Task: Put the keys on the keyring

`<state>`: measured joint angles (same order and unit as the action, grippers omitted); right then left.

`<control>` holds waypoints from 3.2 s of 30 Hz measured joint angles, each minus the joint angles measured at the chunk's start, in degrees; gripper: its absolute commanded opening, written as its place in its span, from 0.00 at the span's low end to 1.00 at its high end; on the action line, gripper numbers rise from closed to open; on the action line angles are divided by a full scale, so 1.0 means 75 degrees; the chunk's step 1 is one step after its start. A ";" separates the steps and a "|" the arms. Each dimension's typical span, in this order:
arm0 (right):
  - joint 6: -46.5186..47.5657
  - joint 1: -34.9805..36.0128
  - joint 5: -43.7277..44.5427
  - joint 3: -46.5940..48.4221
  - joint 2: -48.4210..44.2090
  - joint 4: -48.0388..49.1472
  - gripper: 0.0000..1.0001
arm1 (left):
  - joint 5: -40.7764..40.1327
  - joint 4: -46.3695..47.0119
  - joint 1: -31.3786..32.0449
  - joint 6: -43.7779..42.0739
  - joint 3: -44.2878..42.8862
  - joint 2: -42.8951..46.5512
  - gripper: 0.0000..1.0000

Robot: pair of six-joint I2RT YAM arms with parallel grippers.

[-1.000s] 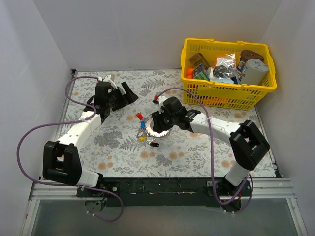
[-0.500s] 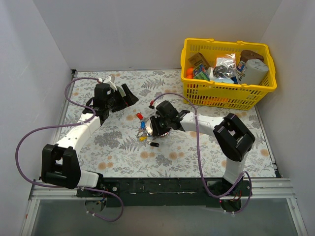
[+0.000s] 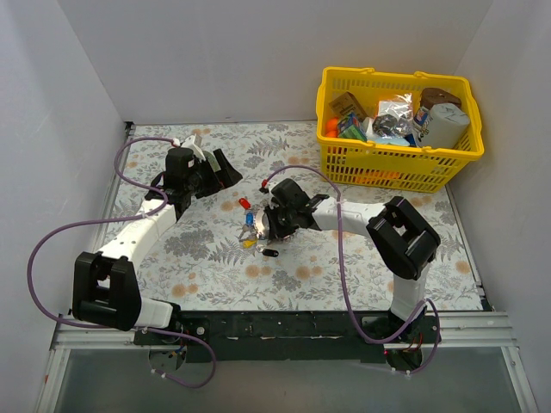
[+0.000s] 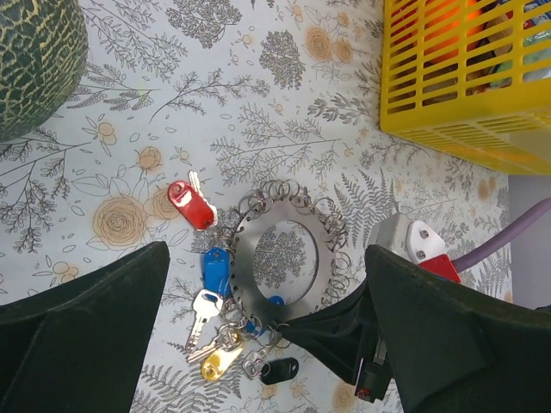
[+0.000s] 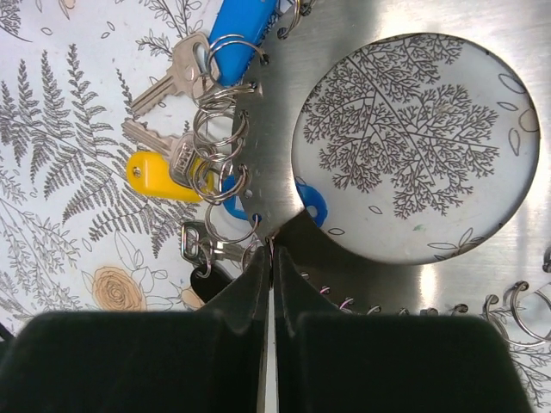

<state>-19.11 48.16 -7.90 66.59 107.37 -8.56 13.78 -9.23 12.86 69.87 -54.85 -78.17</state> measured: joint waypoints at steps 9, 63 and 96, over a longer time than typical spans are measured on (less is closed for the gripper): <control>0.1102 0.0003 0.0437 -0.0099 -0.0227 -0.0012 0.01 | 0.0131 -0.0003 0.0000 -0.0093 0.0041 0.0058 0.98; 0.1180 -0.1690 -0.1842 -0.2649 -0.2323 0.2786 0.55 | 0.2582 0.1702 0.0000 0.0087 0.1271 0.1061 0.98; 0.1990 -0.1067 0.0361 -0.2200 -0.1682 0.1335 0.47 | 0.2812 0.1655 0.0052 0.0382 0.1370 -0.0003 0.98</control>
<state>-4.19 40.16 -5.19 50.09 94.76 1.45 34.87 3.18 13.26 72.73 -44.58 -78.19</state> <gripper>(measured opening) 0.480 0.981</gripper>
